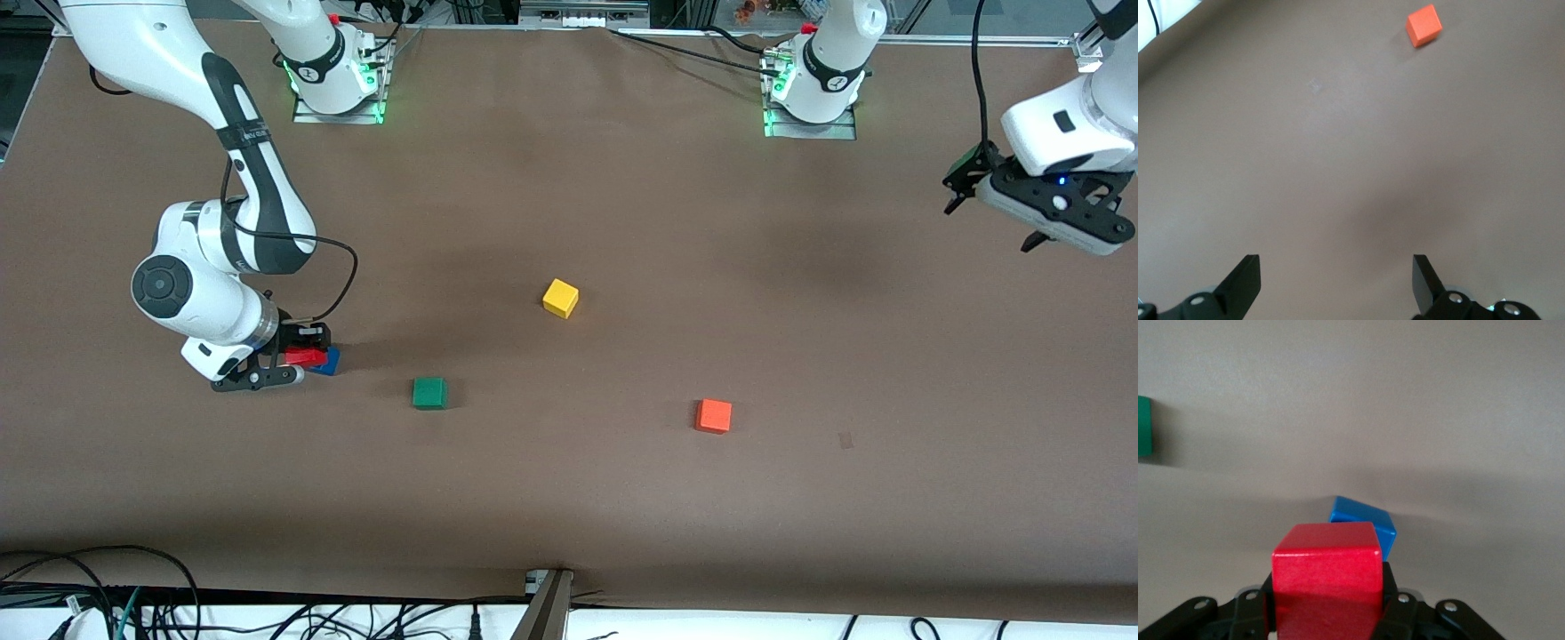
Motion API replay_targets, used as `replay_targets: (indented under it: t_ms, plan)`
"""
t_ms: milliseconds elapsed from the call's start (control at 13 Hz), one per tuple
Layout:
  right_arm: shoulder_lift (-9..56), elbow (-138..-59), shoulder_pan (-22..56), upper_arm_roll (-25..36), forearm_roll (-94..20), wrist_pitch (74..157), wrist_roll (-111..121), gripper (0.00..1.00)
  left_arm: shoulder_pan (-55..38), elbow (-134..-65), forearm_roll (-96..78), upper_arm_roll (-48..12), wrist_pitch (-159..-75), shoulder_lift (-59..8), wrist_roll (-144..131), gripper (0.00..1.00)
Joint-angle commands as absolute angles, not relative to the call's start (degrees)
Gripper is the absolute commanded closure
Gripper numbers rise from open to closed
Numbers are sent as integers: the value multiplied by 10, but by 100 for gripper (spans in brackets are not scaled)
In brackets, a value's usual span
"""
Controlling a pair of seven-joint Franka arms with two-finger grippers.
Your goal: Pass red block to right arm, stack on blue
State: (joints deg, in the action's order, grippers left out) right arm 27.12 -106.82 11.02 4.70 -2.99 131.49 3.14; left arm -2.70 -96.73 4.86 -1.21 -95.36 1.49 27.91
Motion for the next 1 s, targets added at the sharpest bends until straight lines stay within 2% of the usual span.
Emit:
replay_targets:
  t_ms: [0,154,538,923]
  plan:
    - [278,-1062,102,45,-20,1322,39,91,-33,-928,70,-18,-938,-8,137,0]
    - [280,-1062,102,45,-20,1323,39,91,-33,-928,69,-32,-933,-4,-3,0]
    - [288,-1063,101,46,-20,1322,39,90,-14,-900,40,-29,-916,-9,-4,0]
    - [293,-1066,94,47,-20,1320,39,90,-32,-904,10,0,-913,-11,-10,0]
